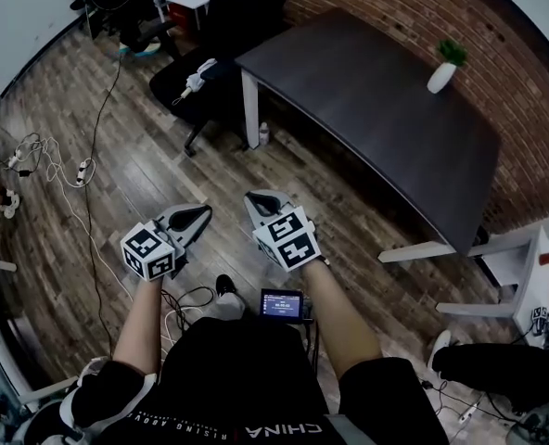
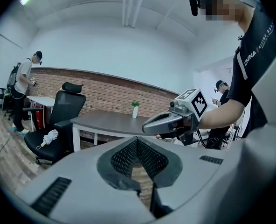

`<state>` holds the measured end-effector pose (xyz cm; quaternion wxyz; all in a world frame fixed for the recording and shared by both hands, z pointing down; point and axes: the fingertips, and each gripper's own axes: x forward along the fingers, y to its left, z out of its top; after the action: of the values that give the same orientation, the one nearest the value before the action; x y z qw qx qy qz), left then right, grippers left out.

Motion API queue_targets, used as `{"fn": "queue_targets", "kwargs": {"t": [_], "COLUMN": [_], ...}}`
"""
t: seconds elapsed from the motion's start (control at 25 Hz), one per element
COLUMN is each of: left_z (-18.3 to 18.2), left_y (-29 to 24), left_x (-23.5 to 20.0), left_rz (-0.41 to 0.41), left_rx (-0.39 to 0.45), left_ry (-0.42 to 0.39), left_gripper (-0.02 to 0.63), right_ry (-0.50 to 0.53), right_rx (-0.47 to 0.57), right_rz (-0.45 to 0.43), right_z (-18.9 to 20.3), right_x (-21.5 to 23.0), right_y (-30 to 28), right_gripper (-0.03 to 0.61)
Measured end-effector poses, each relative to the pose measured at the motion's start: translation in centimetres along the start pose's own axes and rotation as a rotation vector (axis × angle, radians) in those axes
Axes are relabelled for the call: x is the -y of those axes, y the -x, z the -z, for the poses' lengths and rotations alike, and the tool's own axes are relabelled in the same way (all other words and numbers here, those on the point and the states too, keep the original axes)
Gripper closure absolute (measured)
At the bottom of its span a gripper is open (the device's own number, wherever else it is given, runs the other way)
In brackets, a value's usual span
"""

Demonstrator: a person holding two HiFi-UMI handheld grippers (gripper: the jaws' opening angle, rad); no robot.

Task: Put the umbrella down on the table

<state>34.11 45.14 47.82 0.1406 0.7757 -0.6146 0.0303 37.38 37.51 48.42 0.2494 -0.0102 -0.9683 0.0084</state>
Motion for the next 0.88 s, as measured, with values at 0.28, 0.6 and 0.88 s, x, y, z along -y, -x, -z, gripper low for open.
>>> {"fn": "queue_targets", "kwargs": {"t": [0.28,0.6,0.88], "left_z": [-1.2,-2.1,-1.8], "left_y": [-0.9,0.0,0.6], "left_x": [-6.7,-12.9,-16.4], "left_rz": [0.029,0.036,0.029], "left_rx": [-0.013,-0.024,-0.023], "left_ry": [0.02,0.015,0.04], "left_gripper": [0.612,0.612,0.612], "right_ry": [-0.038,-0.034,-0.036], "right_rx": [-0.019,-0.018,-0.03], "right_rz": [0.043,0.063,0.051], "right_z": [-2.4,-6.0,-7.3], "right_x": [2.7,3.7,3.8], "right_y": [-4.8,-10.0,-13.4], "right_gripper": [0.572,0.572,0.571]}}
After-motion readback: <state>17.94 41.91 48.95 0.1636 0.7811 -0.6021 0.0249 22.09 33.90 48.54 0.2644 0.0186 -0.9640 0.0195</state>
